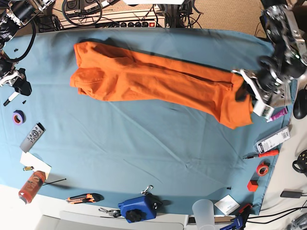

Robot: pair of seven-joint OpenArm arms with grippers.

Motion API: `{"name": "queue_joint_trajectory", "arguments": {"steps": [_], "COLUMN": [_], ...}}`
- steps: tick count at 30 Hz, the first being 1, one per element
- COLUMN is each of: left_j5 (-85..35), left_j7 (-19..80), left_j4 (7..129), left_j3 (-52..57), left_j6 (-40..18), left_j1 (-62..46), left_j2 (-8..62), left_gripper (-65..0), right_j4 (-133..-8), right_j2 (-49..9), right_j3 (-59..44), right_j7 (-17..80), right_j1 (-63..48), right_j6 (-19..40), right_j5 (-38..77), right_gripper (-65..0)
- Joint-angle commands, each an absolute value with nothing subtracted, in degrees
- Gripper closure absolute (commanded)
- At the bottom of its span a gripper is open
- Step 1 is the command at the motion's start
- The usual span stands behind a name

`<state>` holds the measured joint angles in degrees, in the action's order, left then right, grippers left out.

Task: Layout the t-shirt on the table in an organized manner, then fold the t-shirt properly
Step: 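Grasp the strip end with the left gripper and fold it toward the middle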

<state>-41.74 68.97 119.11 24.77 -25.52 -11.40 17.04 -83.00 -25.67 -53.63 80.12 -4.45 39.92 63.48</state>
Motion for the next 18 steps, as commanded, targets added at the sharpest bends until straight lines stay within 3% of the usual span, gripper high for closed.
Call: {"name": "queue_joint_trajectory", "arguments": {"steps": [1, 5, 9, 14, 18], "left_j5": [-42.0, -36.1, -26.7, -16.1, -10.9], "left_j7": [67.1, 65.9, 64.4, 63.4, 63.3], "left_j4": [121.3, 123.0, 123.0, 123.0, 123.0], "left_j3": [23.9, 14.9, 3.5, -7.2, -14.0], "left_j6": [-25.6, -25.0, -20.3, -16.1, -16.0], "left_j1": [-11.2, -11.8, -10.6, -8.7, -8.3], "left_j2": [17.4, 16.8, 16.6, 11.7, 7.2], "left_gripper": [0.0, 0.0, 0.0, 0.0, 0.0], "right_j4": [-83.9, -83.9, -83.9, -83.9, -83.9], "right_j2": [-27.1, -27.1, -27.1, -27.1, -27.1], "right_j3": [-54.1, -54.1, -54.1, -54.1, -54.1], "right_j7": [78.8, 78.8, 78.8, 78.8, 78.8], "right_j1": [-3.9, -3.9, -3.9, -3.9, -3.9], "right_j6": [40.0, 40.0, 40.0, 40.0, 40.0], "right_j5": [64.9, 64.9, 64.9, 64.8, 64.9], "right_gripper": [-20.4, -20.4, -20.4, -20.4, -20.4]}}
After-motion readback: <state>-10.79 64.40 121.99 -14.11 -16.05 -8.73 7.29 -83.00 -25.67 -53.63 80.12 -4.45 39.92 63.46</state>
